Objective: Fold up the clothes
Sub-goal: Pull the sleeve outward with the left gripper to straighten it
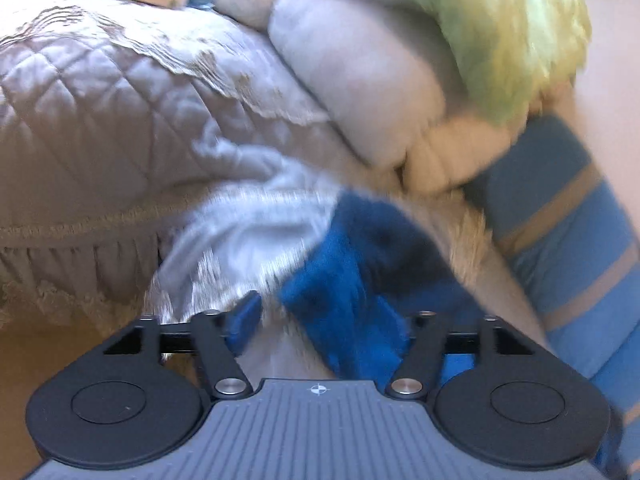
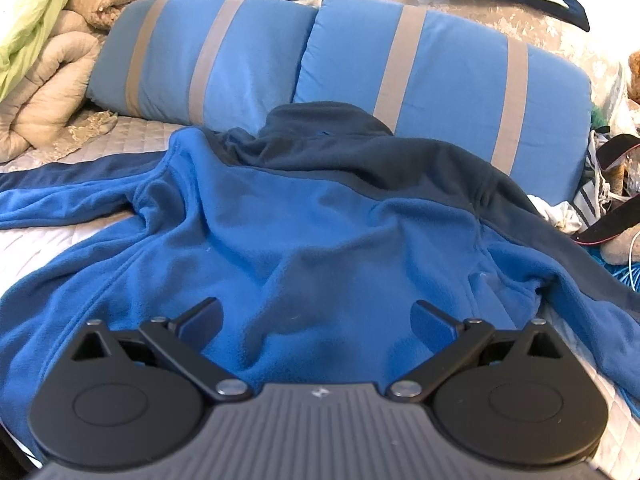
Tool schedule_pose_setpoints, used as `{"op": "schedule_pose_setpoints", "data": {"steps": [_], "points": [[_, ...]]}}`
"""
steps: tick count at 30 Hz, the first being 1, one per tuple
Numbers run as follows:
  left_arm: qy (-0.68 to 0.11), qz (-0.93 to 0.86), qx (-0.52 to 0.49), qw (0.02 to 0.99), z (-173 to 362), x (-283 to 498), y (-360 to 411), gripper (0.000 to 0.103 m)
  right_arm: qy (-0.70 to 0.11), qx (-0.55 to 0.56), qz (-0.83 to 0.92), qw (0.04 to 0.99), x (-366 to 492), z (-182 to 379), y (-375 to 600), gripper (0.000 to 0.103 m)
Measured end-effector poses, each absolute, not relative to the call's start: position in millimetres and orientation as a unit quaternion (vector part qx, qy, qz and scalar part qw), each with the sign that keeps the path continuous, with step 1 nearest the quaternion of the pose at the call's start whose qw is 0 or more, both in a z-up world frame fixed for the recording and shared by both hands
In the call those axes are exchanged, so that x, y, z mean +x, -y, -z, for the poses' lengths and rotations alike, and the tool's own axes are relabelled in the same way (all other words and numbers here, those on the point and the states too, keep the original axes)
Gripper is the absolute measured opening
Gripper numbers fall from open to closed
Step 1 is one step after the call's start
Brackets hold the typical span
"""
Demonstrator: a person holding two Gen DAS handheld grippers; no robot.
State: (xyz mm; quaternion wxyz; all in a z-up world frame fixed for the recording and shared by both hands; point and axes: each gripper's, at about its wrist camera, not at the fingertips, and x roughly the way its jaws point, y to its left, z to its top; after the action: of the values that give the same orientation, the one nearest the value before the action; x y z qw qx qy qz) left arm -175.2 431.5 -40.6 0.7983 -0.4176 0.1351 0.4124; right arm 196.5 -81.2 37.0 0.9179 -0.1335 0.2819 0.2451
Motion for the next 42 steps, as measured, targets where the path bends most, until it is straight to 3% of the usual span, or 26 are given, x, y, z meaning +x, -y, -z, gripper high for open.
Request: {"op": "schedule_pose_setpoints", "data": {"steps": [8, 17, 24, 34, 42], "points": [[-0.134, -0.404, -0.452, 0.784, 55, -175, -461, 0.07, -0.275, -0.151, -0.243, 0.918, 194, -34, 76, 0.103], [-0.198, -0.446, -0.375, 0.788, 66, -157, -461, 0.072, -0.275, -0.161, -0.242, 0.916, 191, -31, 73, 0.103], [-0.131, -0.381, -0.436, 0.805, 48, -179, -478, 0.071, -0.272, -0.162, -0.245, 0.916, 191, -33, 73, 0.103], [-0.134, -0.279, -0.507, 0.805, 68, -164, -512, 0.069, -0.272, -0.169, -0.246, 0.915, 190, -31, 70, 0.103], [-0.147, -0.288, -0.458, 0.828, 38, -167, -489, 0.041, -0.275, -0.167, -0.244, 0.915, 191, -31, 69, 0.103]]}}
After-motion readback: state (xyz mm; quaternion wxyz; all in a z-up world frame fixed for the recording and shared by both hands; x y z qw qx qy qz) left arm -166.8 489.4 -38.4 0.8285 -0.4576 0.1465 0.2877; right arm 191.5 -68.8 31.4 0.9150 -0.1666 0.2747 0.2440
